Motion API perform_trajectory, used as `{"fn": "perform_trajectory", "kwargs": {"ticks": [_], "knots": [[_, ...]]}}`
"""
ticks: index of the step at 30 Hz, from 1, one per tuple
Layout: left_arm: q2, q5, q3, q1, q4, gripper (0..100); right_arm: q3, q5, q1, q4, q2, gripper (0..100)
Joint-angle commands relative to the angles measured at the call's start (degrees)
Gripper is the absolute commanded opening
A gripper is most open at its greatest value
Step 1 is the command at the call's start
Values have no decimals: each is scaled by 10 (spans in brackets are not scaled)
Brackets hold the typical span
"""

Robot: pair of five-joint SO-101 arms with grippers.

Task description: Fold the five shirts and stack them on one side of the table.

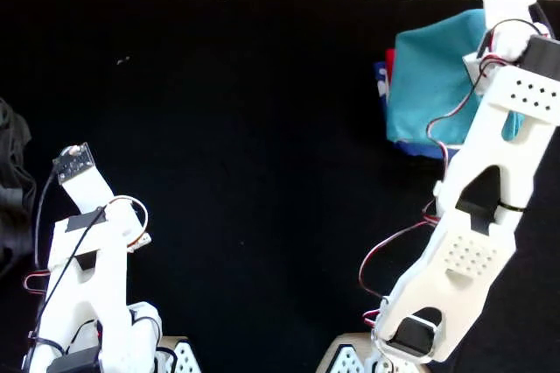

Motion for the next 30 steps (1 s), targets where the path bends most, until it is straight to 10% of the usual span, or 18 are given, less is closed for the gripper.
{"fn": "perform_trajectory", "kwargs": {"ticks": [1, 18, 30], "knots": [[-5, -3, 2, -3, -14, 11, 36, 21, 31, -92, -22, 6], [-5, -3, 2, -3, -13, 11, 56, 17, 37, -213, 95, 87], [-5, -3, 2, -3, -13, 11, -53, -208, 34, -267, 94, 191]]}}
